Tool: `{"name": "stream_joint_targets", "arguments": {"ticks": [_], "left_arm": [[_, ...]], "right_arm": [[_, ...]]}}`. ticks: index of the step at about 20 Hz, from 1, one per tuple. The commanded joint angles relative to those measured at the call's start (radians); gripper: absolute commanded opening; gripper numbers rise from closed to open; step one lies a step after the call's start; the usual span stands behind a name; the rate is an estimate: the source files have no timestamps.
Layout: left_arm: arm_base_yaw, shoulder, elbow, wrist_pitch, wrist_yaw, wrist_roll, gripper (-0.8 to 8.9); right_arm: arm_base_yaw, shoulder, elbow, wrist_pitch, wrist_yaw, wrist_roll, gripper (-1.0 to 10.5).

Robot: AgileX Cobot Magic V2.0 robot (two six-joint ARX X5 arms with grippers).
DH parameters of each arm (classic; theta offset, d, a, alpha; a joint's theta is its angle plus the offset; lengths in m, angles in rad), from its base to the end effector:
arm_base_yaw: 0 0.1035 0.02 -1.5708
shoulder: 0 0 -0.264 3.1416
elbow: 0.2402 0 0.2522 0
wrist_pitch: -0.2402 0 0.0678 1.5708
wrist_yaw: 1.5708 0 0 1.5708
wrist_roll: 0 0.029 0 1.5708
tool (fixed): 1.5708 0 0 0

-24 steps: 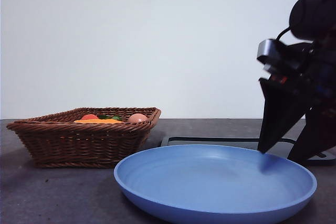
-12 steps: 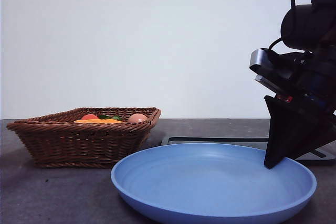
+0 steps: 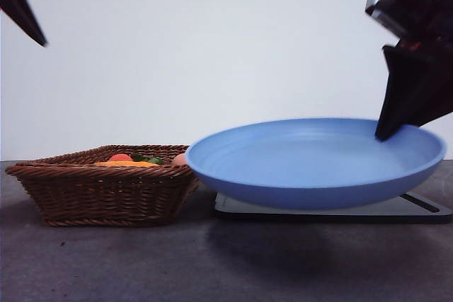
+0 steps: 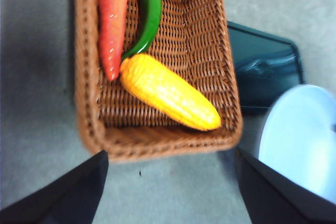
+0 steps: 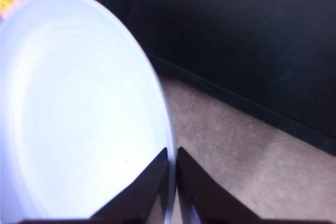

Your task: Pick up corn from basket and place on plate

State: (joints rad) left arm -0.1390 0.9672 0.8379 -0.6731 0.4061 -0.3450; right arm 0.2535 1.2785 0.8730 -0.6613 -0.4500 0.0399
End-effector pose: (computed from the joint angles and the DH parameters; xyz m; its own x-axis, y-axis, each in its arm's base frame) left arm 0.1831 -0.0372 0.2809 0.5776 -0.4797 -0.6605 0.1348 0.8541 -0.5023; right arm 0.2273 0.0719 0.2326 0.3119 0.5301 -0.7885 -0.3950 0.8271 0.3998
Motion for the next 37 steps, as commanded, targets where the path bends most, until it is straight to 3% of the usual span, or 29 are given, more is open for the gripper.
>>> {"name": "stream_joint_targets", "arguments": {"ticks": [1, 9, 13, 21, 31, 37], "left_arm": [[-0.067, 0.124, 0.066, 0.024, -0.075, -0.042, 3.91], [-0.224, 0.534, 0.286, 0.032, -0.227, -0.086, 3.91], [-0.28, 0.726, 0.419, -0.058, -0.307, -0.095, 3.91], [-0.322, 0.901, 0.494, -0.099, -0.326, -0.147, 3.88], [-0.335, 0.904, 0.495, -0.096, -0.317, -0.166, 0.56], [-0.335, 0.903, 0.507, -0.119, -0.283, -0.166, 0.06]], "right_arm": [[-0.008, -0.017, 0.019, -0.049, 0.044, -0.037, 0.0], [-0.044, -0.137, 0.019, -0.097, 0.058, -0.061, 0.0], [-0.049, -0.192, 0.019, -0.096, 0.058, -0.066, 0.0], [-0.049, -0.215, 0.019, -0.087, 0.055, -0.082, 0.0], [-0.049, -0.215, 0.019, -0.077, 0.055, -0.082, 0.0], [-0.049, -0.215, 0.019, -0.072, 0.055, -0.085, 0.0]]}}
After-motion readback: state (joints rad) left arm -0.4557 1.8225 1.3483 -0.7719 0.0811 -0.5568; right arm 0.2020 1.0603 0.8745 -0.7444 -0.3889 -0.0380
